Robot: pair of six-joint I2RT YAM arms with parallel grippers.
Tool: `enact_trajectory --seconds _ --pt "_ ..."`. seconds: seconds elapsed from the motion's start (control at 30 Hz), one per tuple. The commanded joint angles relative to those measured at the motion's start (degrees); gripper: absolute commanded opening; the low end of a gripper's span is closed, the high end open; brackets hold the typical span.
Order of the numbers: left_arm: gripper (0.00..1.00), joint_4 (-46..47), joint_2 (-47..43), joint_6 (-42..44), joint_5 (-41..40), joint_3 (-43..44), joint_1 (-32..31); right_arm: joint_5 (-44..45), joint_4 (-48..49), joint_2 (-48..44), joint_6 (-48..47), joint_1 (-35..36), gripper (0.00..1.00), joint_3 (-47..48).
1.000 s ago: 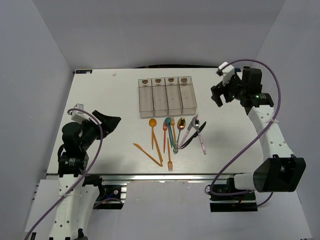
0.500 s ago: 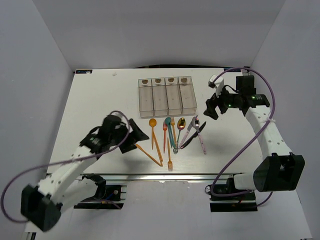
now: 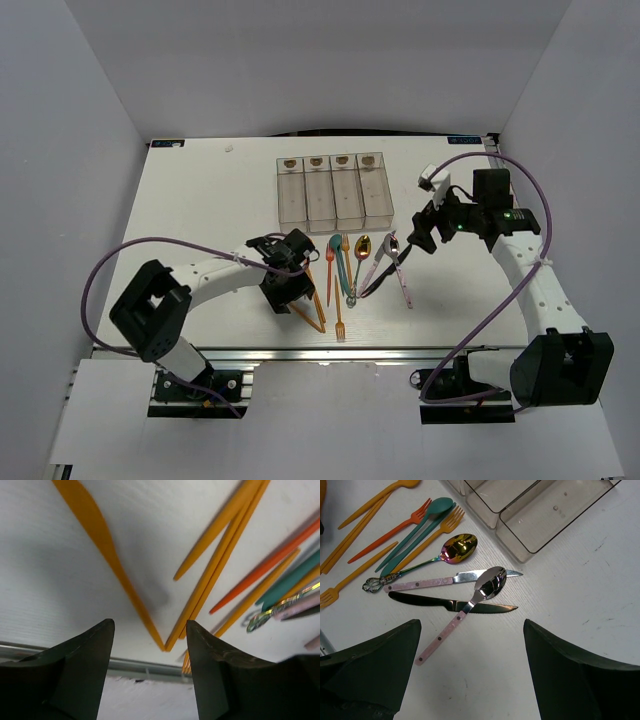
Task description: Sort the eating utensils into containers
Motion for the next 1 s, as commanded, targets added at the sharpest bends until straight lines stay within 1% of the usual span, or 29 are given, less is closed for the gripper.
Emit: enact_trajectory --seconds 0.0,0.1,0.17,0.23,0.47,0.53,0.6,0.63,0.8,0.83,0.9,0.93,0.97 --pt "0.69 -1.4 2.5 -2.6 -4.2 3.3 -0.4 0.5 2.9 -1.8 0.9 -0.2 0.89 -1.0" --pt "0.62 -1.4 5.6 -2.8 -5.3 5.0 -0.5 0.7 3.2 -2.2 1.0 -0.2 0.89 -1.6" --pt "0.53 -1.3 7.7 -2.6 -5.0 5.7 -0.5 0.7 3.4 -2.2 1.0 -0.3 0.89 -1.6" --pt "0.48 -1.3 8.6 -2.5 -4.3 5.8 -0.6 0.8 3.8 -2.1 1.1 -0.4 0.89 -1.4" --pt "0.47 -1.3 8.9 -3.0 -3.2 2.2 -0.8 0.8 4.6 -1.8 1.7 -0.6 0.89 -1.4" --pt "0.44 -1.2 8.7 -3.1 -3.3 1.3 -0.8 0.8 4.7 -1.7 1.8 -0.5 0.89 -1.4" --pt "0.38 -1.2 9.0 -3.1 -3.8 0.6 -0.8 0.7 4.9 -1.7 2.0 -0.7 0.89 -1.6" --pt "0.33 -1.3 9.0 -2.7 -4.0 0.5 -0.8 0.7 4.9 -1.7 2.0 -0.7 0.89 -1.6" --pt "0.21 -1.7 9.0 -1.8 -5.0 0.3 -0.8 0.9 5.0 -1.7 1.9 -0.8 0.89 -1.6" --pt "0.16 -2.0 8.8 -1.6 -5.5 0.4 -0.8 1.0 5.0 -1.9 1.9 -0.7 0.89 -1.6" --pt "0.11 -2.9 8.3 -1.6 -6.4 1.1 -0.8 1.0 5.0 -1.9 1.8 -0.9 0.89 -1.7" --pt "0.05 -3.5 7.7 -1.5 -7.5 1.4 -0.8 1.0 5.0 -2.0 1.8 -0.9 0.89 -1.7" --pt "0.03 -3.9 7.4 -1.5 -8.2 1.8 -0.8 1.0 4.9 -2.1 1.8 -0.8 0.89 -1.7"
